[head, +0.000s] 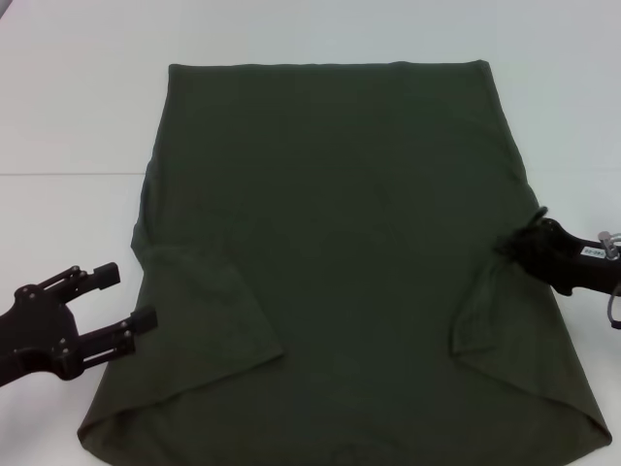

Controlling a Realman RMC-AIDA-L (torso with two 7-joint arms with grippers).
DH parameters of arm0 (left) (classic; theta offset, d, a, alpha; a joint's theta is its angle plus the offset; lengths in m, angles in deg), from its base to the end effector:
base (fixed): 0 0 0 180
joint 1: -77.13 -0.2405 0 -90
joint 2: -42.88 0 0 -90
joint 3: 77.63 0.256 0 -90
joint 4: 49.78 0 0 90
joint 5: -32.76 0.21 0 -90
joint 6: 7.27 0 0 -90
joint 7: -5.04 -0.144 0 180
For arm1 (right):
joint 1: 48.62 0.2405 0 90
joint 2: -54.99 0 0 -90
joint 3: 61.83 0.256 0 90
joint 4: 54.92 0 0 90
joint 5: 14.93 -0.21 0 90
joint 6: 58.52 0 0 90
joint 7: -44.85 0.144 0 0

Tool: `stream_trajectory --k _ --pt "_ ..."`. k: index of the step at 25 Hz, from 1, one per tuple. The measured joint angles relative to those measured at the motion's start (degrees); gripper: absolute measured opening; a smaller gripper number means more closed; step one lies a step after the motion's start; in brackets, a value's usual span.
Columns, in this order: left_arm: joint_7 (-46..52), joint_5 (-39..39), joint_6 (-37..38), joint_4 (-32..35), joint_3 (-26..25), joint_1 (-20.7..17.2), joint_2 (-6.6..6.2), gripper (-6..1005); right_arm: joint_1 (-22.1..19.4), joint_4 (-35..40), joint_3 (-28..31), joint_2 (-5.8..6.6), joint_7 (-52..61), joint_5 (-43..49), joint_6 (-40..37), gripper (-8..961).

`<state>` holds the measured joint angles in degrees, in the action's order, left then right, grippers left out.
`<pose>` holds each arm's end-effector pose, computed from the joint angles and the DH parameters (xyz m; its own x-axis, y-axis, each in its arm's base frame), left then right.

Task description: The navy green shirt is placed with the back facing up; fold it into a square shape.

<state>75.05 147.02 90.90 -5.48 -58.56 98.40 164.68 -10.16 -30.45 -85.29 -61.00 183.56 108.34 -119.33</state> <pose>-0.3084 0.2836 0.0491 0.7136 0.2060 0.6695 0.5413 -0.7689 -0.3404 0.3091 0.3957 0.0104 -0.2257 -0.7309 -0.6441 -0.9709 0.1146 0.2102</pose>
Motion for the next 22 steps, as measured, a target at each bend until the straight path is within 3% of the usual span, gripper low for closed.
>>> stream_trajectory --k 1,3,9,16,22 --pt "0.0 0.0 0.0 0.0 0.0 0.0 0.0 823 0.1 0.0 0.0 -0.16 -0.8 -0.6 0.2 64" --pt "0.0 0.0 0.1 0.0 0.0 -0.1 0.01 823 0.1 0.0 -0.2 -0.42 -2.5 -2.0 0.2 176" --pt "0.1 0.0 0.1 0.0 0.0 -0.1 0.16 823 0.1 -1.1 -0.2 -0.51 -6.4 -5.7 0.1 367" --pt "0.4 -0.2 -0.1 -0.7 0.0 0.1 0.5 823 -1.0 -1.7 -0.3 -0.57 -11.9 -8.7 -1.9 518" --pt "7.2 -0.5 -0.3 -1.5 0.0 0.5 -0.38 824 -4.2 -0.8 0.3 0.49 -21.1 -9.3 -10.0 684"
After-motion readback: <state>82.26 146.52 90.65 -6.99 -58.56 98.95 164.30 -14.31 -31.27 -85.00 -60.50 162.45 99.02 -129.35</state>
